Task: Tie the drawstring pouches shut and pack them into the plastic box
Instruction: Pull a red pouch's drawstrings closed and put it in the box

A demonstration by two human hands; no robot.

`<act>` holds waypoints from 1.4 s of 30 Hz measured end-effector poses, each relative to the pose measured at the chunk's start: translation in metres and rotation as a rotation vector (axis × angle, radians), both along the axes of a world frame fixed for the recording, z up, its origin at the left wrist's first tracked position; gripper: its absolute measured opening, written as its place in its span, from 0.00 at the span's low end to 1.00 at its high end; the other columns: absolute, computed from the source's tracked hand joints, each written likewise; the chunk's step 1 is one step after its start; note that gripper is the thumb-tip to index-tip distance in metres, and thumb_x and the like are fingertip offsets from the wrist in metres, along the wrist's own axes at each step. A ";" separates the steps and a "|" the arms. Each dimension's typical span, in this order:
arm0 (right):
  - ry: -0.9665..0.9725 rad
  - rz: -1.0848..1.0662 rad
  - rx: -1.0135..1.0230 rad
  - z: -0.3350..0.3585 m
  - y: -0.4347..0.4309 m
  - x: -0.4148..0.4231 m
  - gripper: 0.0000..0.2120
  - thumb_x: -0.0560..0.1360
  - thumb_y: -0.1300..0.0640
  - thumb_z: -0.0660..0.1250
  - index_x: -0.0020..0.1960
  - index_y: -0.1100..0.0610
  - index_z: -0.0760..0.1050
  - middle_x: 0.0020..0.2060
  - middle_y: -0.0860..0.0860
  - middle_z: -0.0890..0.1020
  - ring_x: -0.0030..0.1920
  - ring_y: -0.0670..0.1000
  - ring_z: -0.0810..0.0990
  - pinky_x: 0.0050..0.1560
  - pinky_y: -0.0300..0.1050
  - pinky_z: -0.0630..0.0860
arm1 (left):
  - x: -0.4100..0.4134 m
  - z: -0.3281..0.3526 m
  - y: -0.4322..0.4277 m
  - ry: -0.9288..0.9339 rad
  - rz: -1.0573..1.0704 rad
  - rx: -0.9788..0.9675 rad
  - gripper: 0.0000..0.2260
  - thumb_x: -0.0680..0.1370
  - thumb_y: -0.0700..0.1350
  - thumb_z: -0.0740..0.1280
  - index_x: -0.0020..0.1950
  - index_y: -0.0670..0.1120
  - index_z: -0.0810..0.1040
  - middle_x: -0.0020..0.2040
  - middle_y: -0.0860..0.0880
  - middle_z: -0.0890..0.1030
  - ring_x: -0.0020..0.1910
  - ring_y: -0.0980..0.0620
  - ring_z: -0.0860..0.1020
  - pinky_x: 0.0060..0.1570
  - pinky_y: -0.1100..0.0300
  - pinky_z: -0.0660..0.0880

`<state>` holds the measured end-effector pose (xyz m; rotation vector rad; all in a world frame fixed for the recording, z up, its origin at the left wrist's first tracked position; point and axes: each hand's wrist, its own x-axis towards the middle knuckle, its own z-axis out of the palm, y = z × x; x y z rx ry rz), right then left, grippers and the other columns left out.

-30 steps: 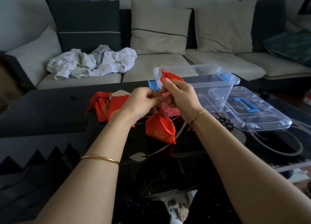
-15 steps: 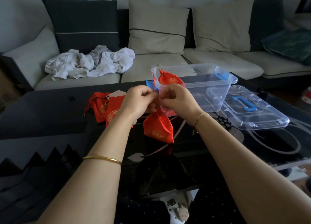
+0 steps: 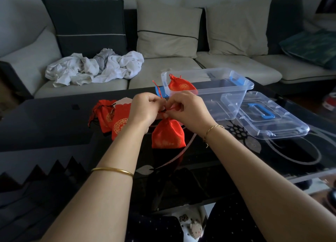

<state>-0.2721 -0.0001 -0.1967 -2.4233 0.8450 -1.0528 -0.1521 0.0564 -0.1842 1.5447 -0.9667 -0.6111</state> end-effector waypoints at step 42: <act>-0.217 -0.119 0.459 -0.016 -0.025 -0.019 0.04 0.73 0.62 0.68 0.40 0.59 0.80 0.31 0.44 0.77 0.33 0.41 0.74 0.37 0.35 0.72 | 0.001 -0.003 -0.003 -0.730 0.005 0.081 0.05 0.77 0.39 0.64 0.44 0.39 0.76 0.43 0.49 0.77 0.42 0.52 0.76 0.37 0.67 0.70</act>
